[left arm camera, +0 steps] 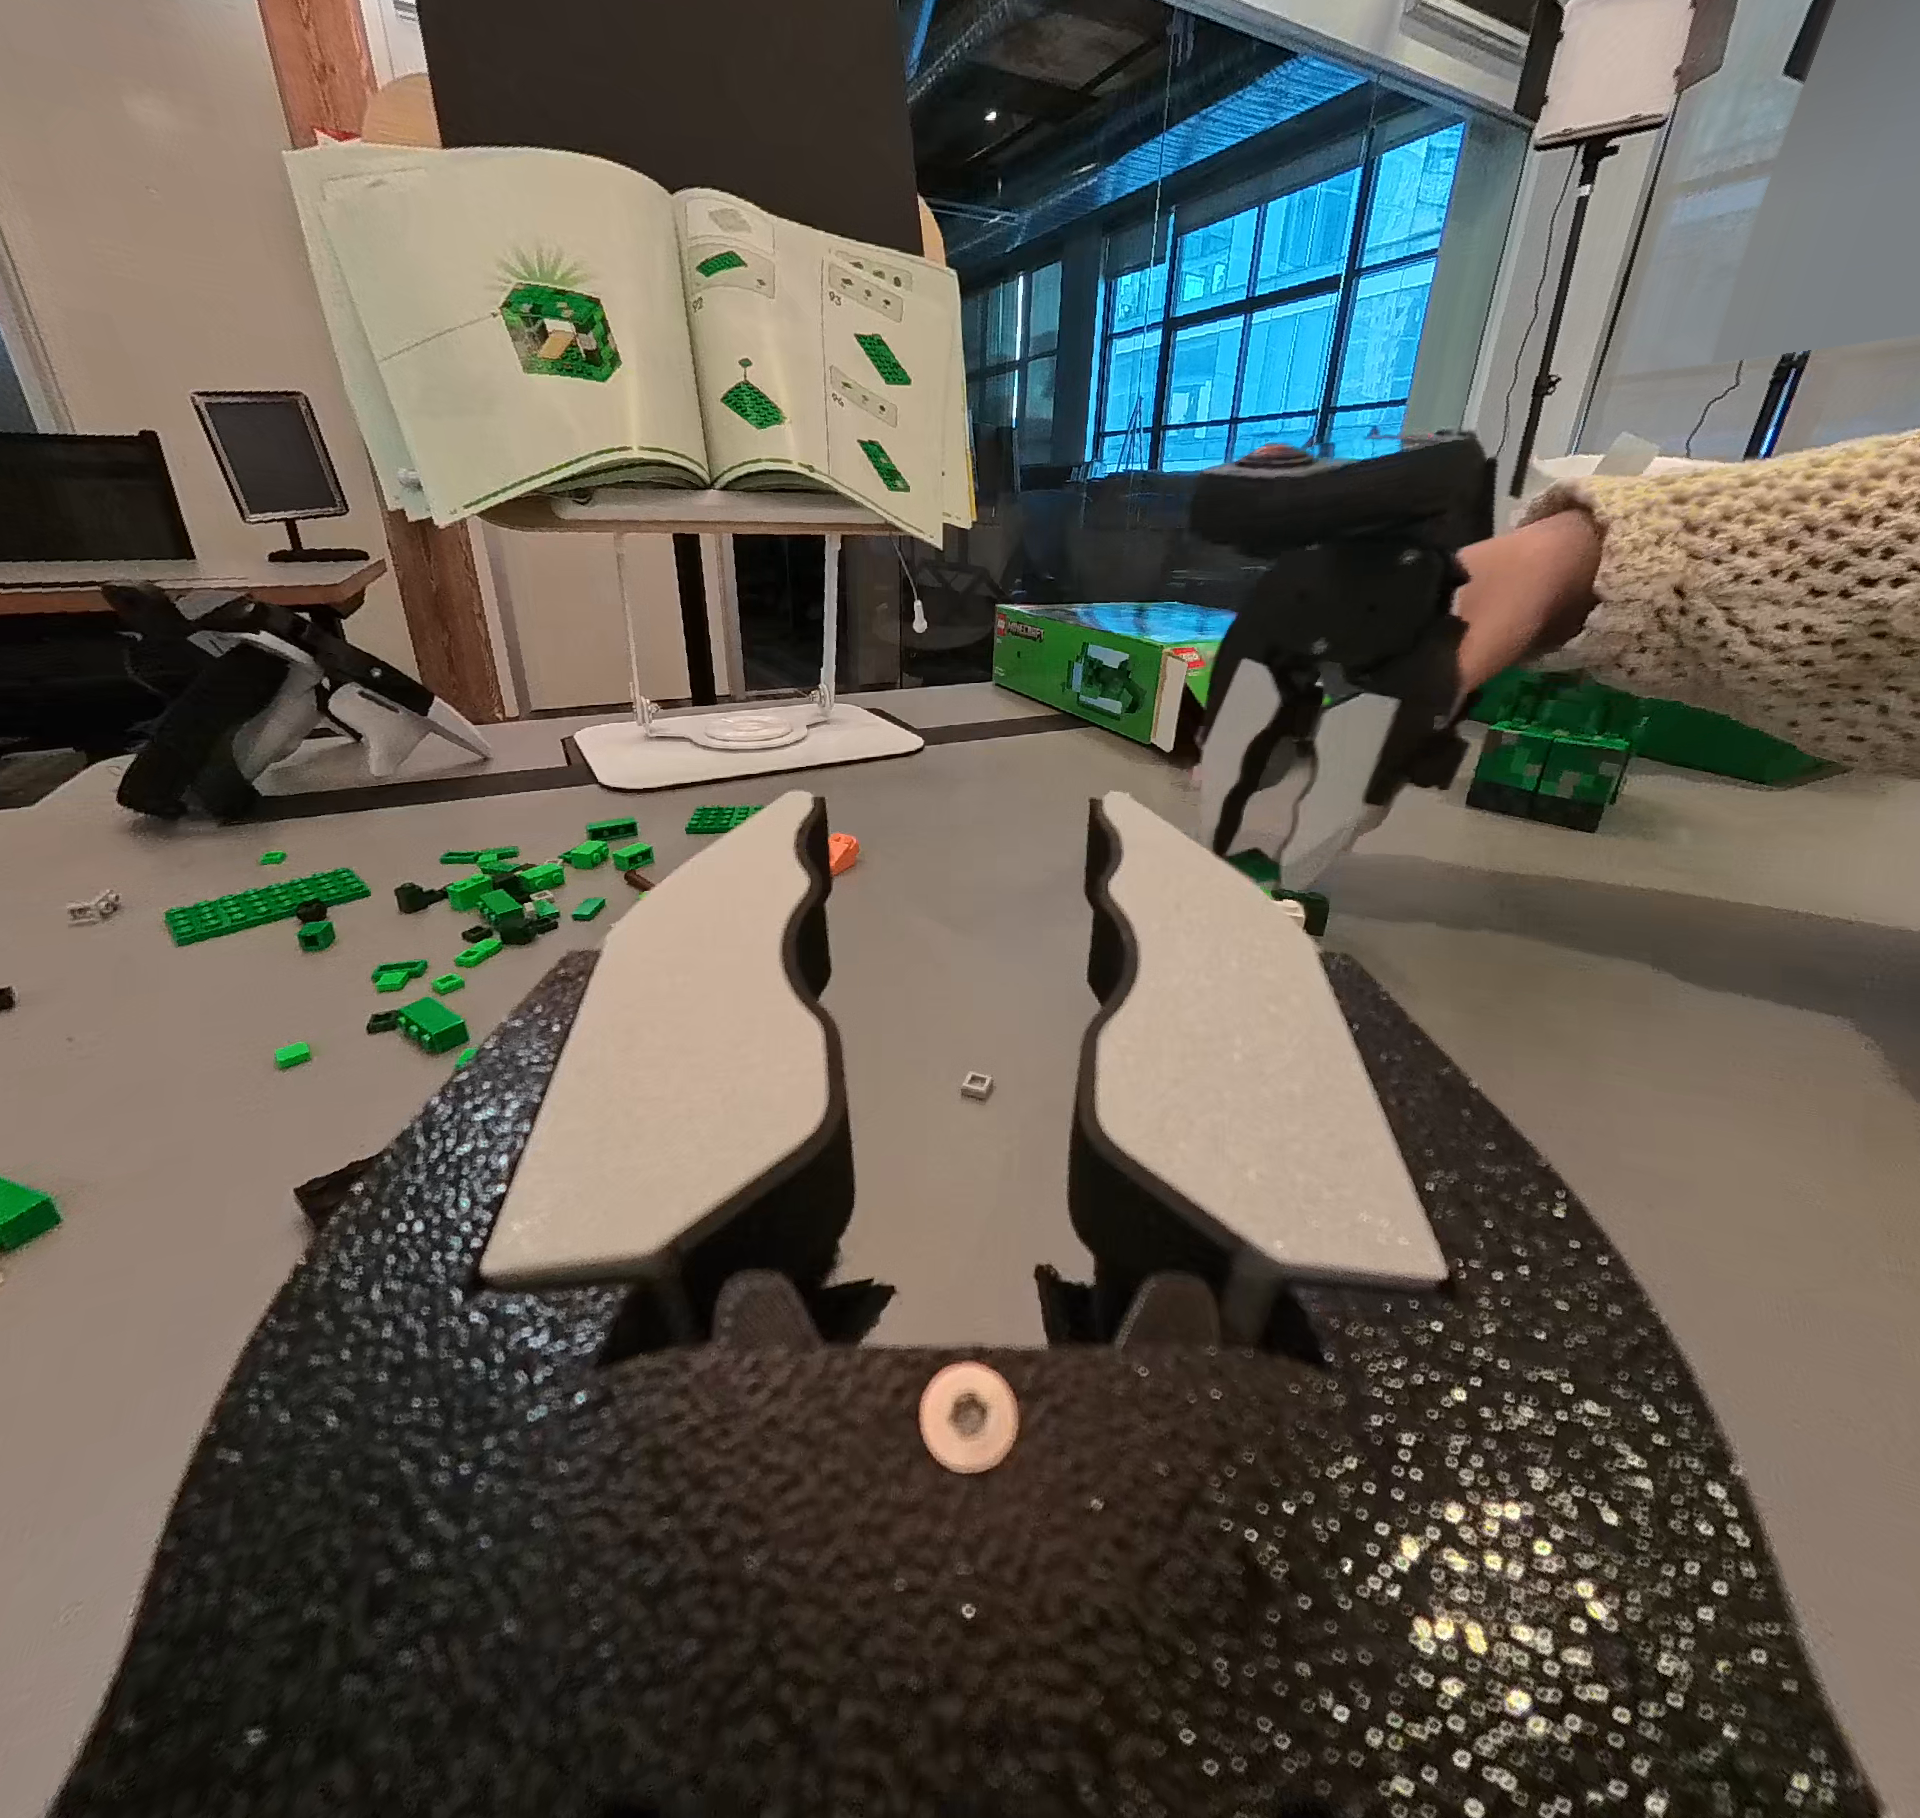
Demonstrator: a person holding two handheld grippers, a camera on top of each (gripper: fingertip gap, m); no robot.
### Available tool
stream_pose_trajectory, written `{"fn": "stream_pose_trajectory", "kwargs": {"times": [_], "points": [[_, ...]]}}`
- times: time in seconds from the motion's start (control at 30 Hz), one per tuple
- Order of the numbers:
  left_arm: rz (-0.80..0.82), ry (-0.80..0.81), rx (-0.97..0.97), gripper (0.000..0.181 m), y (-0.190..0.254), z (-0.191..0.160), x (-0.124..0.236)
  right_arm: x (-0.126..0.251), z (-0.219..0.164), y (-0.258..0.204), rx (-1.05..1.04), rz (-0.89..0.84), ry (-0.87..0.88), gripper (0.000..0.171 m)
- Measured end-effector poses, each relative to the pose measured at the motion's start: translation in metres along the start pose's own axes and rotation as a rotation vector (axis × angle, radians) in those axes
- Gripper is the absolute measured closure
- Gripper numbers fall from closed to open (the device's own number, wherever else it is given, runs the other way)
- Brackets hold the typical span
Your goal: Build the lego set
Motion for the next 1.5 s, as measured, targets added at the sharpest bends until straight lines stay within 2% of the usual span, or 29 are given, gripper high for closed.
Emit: {"fn": "stream_pose_trajectory", "kwargs": {"times": [0.17, 0.27, 0.4, 0.57, 0.77, 1.07, 1.5], "points": [[-0.001, 0.001, -0.001, 0.135, 0.0, 0.0, 0.0, 0.009, -0.021, -0.045, 0.297, 0.167, -0.032, 0.137], [-0.002, 0.0, -0.004, 0.135, 0.0, 0.0, 0.0, 0.01, -0.034, -0.051, 0.377, 0.149, -0.085, 0.137], [-0.001, 0.004, -0.003, 0.135, 0.0, 0.0, 0.0, 0.015, -0.044, -0.039, 0.307, 0.009, -0.121, 0.128], [-0.01, 0.007, 0.004, 0.135, 0.001, 0.0, 0.0, 0.012, -0.051, -0.047, 0.162, -0.015, -0.097, 0.113], [-0.013, 0.009, 0.005, 0.135, 0.002, 0.0, -0.001, 0.008, -0.045, -0.037, 0.132, -0.029, -0.084, 0.118], [-0.012, 0.016, 0.021, 0.135, 0.0, 0.001, -0.001, 0.001, -0.032, -0.052, 0.078, 0.158, 0.005, 0.126], [-0.007, 0.012, 0.027, 0.135, -0.001, 0.0, -0.002, -0.003, -0.022, -0.046, 0.147, 0.086, -0.001, 0.139]]}}
Point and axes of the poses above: each gripper's, where its closed fingertips meet, x back along the fingers, z out of its top, y = z × x across the jaws, the point moved 1 cm from there along x, back along the fingers, and after that the axes turned 5 degrees about -x, right-handed, at the moved point
